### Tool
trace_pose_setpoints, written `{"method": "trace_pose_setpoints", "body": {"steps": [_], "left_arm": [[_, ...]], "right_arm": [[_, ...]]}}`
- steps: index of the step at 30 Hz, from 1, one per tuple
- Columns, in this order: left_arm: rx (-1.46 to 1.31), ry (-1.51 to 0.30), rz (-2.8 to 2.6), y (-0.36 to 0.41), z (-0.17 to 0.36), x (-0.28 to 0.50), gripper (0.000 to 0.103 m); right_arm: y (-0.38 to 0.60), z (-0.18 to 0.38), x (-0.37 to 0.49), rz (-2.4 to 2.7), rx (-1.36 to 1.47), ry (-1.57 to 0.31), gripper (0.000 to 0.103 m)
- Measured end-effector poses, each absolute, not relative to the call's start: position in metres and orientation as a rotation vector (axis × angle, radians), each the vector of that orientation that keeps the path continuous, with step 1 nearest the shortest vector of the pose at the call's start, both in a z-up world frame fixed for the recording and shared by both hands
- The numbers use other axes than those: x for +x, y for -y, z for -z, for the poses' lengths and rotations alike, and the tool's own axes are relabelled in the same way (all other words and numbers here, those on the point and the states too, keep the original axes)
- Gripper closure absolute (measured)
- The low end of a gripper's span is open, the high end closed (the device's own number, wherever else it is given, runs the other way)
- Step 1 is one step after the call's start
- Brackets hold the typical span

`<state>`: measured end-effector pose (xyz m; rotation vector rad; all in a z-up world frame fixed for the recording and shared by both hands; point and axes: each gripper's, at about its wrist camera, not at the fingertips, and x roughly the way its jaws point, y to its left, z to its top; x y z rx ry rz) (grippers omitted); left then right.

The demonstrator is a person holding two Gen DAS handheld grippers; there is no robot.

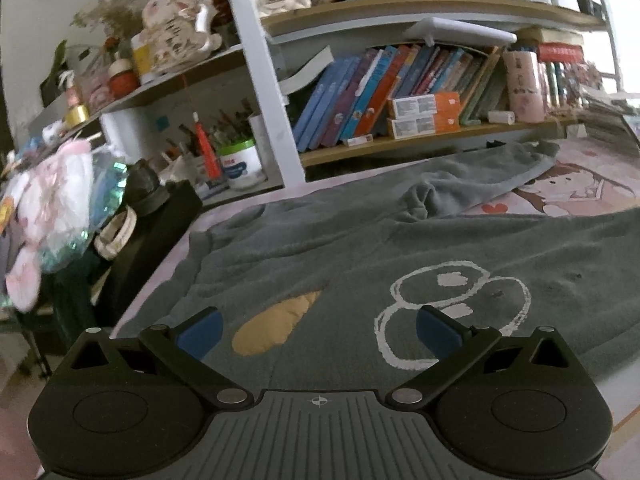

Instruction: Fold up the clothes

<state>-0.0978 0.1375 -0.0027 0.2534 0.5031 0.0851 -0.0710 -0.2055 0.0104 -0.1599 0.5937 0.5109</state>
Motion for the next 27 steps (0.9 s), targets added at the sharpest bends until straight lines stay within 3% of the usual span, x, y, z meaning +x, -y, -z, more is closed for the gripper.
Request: {"method": "trace_pose_setpoints", "body": {"steps": [13, 27], "left_arm": [[0.31, -0.516, -0.017, -0.142, -0.011, -0.063, 0.0], [0.304, -0.601, 0.022, -0.174, -0.032, 0.011, 0.0]], "right_arm": [[0.199, -0.024, -0.024, -0.602, -0.194, -0.651, 0.004], [0.193, -0.035, 0.09, -0.639, -0.171, -0.741, 0.004]]}}
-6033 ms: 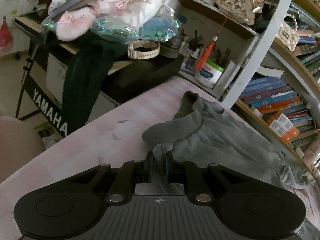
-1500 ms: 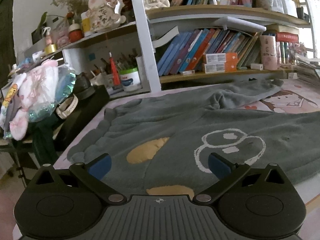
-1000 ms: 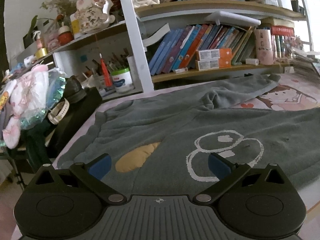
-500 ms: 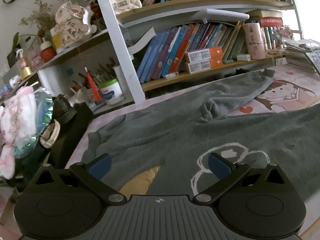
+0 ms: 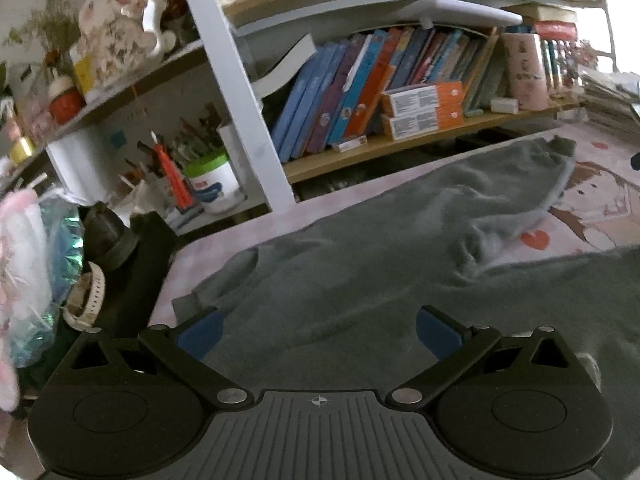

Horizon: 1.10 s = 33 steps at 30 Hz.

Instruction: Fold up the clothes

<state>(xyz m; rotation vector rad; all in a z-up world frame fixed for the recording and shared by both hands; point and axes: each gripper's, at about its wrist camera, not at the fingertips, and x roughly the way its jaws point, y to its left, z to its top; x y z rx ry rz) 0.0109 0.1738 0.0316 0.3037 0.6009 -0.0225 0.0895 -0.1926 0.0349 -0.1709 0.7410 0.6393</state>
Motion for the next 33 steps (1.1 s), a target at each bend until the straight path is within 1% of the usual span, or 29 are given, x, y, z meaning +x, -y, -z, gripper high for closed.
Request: {"method": "trace_pose_setpoints", "body": {"steps": [7, 14, 17, 21, 27, 28, 29, 31, 33], "left_arm": [[0.249, -0.622, 0.022, -0.205, -0.037, 0.051, 0.0], [0.239, -0.631, -0.052, -0.227, -0.033, 0.093, 0.0], [0.208, -0.648, -0.036, -0.233, -0.028, 0.11, 0.0], [0.253, -0.641, -0.023, -0.234, -0.021, 0.128, 0.0], [0.311, -0.679, 0.042, -0.232, -0.005, 0.157, 0.0], [0.327, -0.676, 0.038, -0.231, -0.003, 0.16, 0.001], [0.342, -0.675, 0.038, -0.23, -0.001, 0.164, 0.002], [0.358, -0.68, 0.041, -0.231, 0.003, 0.171, 0.008], [0.362, -0.69, 0.046, -0.233, 0.006, 0.178, 0.019]], "right_arm": [[0.185, -0.038, 0.143, -0.656, -0.226, -0.719, 0.006], [0.182, -0.024, 0.194, -0.603, -0.17, -0.681, 0.007], [0.177, -0.016, 0.212, -0.593, -0.184, -0.685, 0.012], [0.177, -0.013, 0.234, -0.582, -0.242, -0.679, 0.014], [0.186, -0.018, 0.272, -0.56, -0.304, -0.694, 0.014], [0.187, -0.018, 0.278, -0.556, -0.315, -0.7, 0.018], [0.187, -0.018, 0.283, -0.553, -0.327, -0.706, 0.02], [0.186, -0.016, 0.291, -0.556, -0.35, -0.729, 0.03], [0.184, -0.013, 0.297, -0.562, -0.373, -0.741, 0.035]]}}
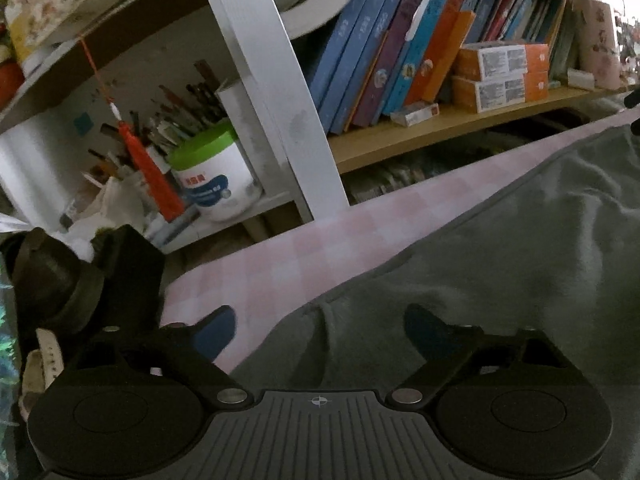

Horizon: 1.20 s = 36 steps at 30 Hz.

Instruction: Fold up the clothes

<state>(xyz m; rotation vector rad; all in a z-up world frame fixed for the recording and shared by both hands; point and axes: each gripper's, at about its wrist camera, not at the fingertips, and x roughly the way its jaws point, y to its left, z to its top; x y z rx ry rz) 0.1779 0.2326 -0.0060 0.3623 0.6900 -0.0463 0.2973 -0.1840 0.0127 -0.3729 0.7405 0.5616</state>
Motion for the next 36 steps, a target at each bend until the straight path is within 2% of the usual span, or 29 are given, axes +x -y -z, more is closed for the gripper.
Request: {"method": "trace_pose_setpoints", "body": {"steps": [1, 3, 5, 9, 18, 23, 27, 30, 31, 32, 33, 36], "left_arm": [[0.362, -0.698, 0.051, -0.234, 0.008, 0.182, 0.023], [0.363, -0.719, 0.065, -0.237, 0.01, 0.189, 0.039], [0.37, -0.744, 0.09, -0.239, 0.013, 0.196, 0.045], [0.398, -0.751, 0.119, -0.241, 0.017, 0.203, 0.044], [0.408, -0.804, 0.211, -0.245, 0.021, 0.225, 0.044], [0.31, -0.837, 0.251, -0.261, 0.02, 0.233, 0.044], [0.274, -0.843, 0.245, -0.265, 0.021, 0.237, 0.04], [0.233, -0.866, 0.23, -0.266, 0.02, 0.242, 0.04], [0.214, -0.875, 0.224, -0.267, 0.02, 0.244, 0.042], [0.188, -0.884, 0.224, -0.268, 0.02, 0.244, 0.049], [0.166, -0.89, 0.235, -0.268, 0.02, 0.243, 0.062], [0.176, -0.882, 0.267, -0.259, 0.018, 0.237, 0.085]], "right_arm": [[0.183, -0.011, 0.3, -0.564, -0.378, -0.745, 0.037], [0.182, -0.008, 0.305, -0.573, -0.367, -0.754, 0.04], [0.181, -0.004, 0.31, -0.59, -0.354, -0.772, 0.04], [0.18, 0.006, 0.319, -0.607, -0.339, -0.82, 0.044], [0.182, 0.011, 0.329, -0.653, -0.31, -0.872, 0.044], [0.187, 0.013, 0.334, -0.672, -0.277, -0.891, 0.045], [0.188, 0.013, 0.335, -0.682, -0.265, -0.869, 0.064], [0.187, 0.012, 0.339, -0.659, -0.24, -0.882, 0.072], [0.186, 0.012, 0.34, -0.653, -0.236, -0.884, 0.074], [0.185, 0.012, 0.34, -0.654, -0.234, -0.885, 0.076], [0.185, 0.012, 0.339, -0.656, -0.233, -0.886, 0.081], [0.179, 0.012, 0.334, -0.638, -0.25, -0.871, 0.088]]}}
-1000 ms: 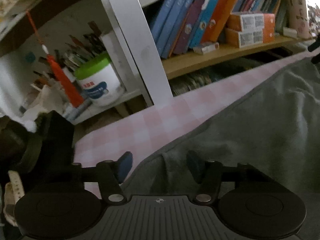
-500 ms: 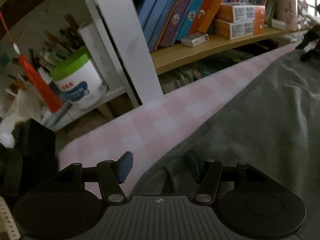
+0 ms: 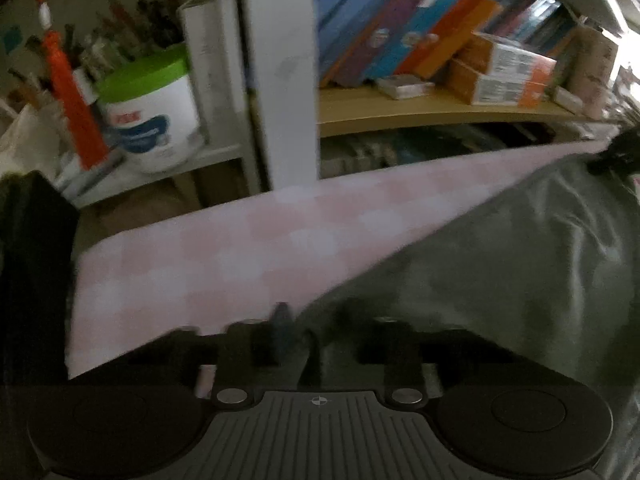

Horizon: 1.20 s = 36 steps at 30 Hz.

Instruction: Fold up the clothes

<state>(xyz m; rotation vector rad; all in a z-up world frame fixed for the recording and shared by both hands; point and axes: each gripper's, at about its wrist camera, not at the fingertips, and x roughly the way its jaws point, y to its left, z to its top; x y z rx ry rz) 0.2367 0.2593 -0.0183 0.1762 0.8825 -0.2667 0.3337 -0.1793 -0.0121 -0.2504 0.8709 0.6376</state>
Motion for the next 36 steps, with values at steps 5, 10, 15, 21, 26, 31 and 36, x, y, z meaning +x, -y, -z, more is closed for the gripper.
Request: {"method": "trace_pose_setpoints", "body": {"steps": [5, 10, 15, 21, 26, 31, 36], "left_arm": [[0.395, -0.774, 0.196, -0.234, 0.014, 0.222, 0.091], [0.374, -0.655, 0.11, -0.232, -0.022, 0.197, 0.091], [0.356, -0.52, 0.108, -0.227, -0.064, 0.14, 0.091], [0.323, -0.408, 0.135, -0.228, -0.096, 0.041, 0.091], [0.336, -0.408, 0.123, -0.218, -0.094, -0.029, 0.091], [0.302, -0.48, 0.122, -0.215, -0.071, -0.083, 0.086], [0.231, -0.586, 0.098, -0.22, -0.041, -0.117, 0.077]], "right_arm": [[0.171, 0.005, 0.312, -0.505, -0.328, -0.699, 0.089], [0.175, -0.026, 0.279, -0.471, -0.354, -0.546, 0.089], [0.196, -0.061, 0.22, -0.448, -0.361, -0.384, 0.089], [0.214, -0.075, 0.111, -0.464, -0.356, -0.284, 0.089], [0.229, -0.074, 0.005, -0.567, -0.428, -0.23, 0.088], [0.24, -0.059, -0.074, -0.648, -0.49, -0.333, 0.087], [0.238, -0.036, -0.118, -0.7, -0.526, -0.427, 0.085]]}}
